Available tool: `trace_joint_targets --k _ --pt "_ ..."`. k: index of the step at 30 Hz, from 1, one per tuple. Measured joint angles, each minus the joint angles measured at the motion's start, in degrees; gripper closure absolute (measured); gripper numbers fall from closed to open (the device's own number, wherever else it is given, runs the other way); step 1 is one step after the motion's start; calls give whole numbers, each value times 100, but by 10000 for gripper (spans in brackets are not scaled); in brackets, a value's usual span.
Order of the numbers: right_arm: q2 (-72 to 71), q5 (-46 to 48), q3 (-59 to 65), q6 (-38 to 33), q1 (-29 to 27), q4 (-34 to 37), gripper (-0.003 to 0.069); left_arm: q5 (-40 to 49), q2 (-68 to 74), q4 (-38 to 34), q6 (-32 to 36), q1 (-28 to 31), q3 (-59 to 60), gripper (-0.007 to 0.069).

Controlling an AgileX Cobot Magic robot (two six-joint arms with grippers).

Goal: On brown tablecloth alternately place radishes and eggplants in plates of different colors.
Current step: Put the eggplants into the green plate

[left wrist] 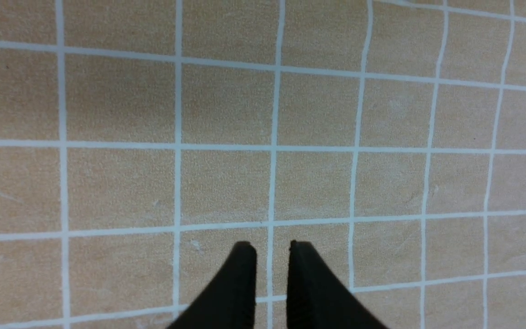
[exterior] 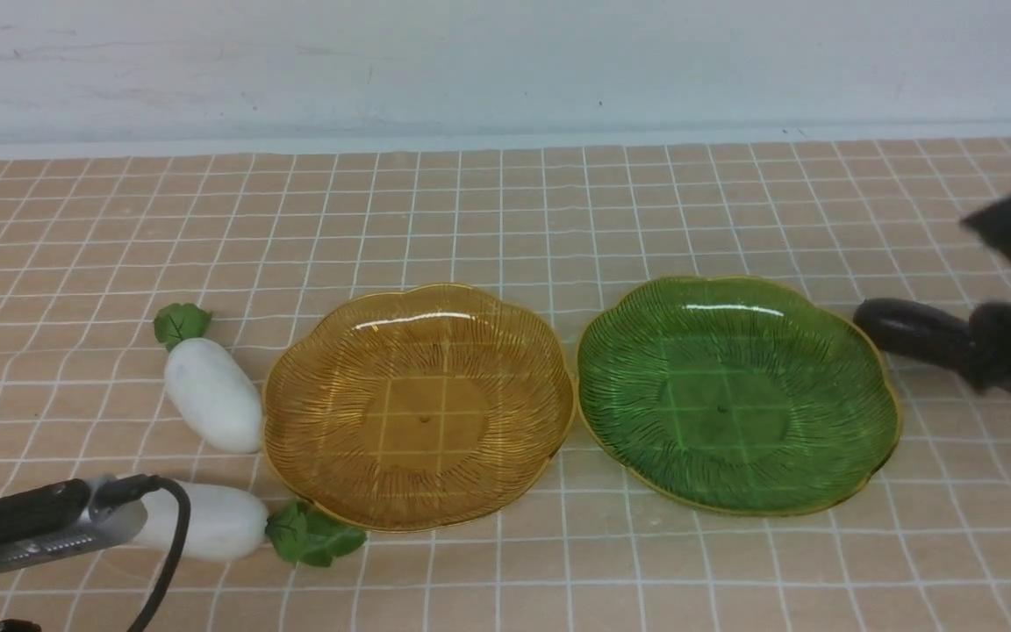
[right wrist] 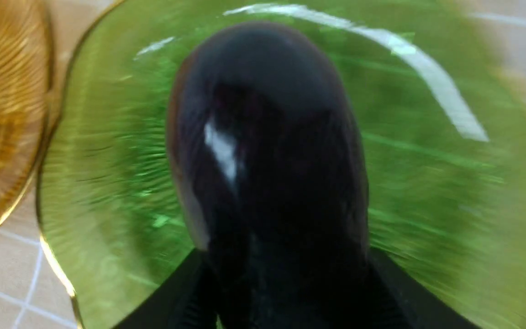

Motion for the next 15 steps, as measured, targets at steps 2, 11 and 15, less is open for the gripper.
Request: trace_joint_targets --k 2,11,15 --pt "176 -161 0 -20 125 0 285 -44 0 0 0 0 0 511" --pt "425 -365 -88 10 105 -568 44 -82 0 0 0 0 0 445" --pt "438 -47 -419 144 -220 -1002 126 -94 0 0 -5 0 0 416"
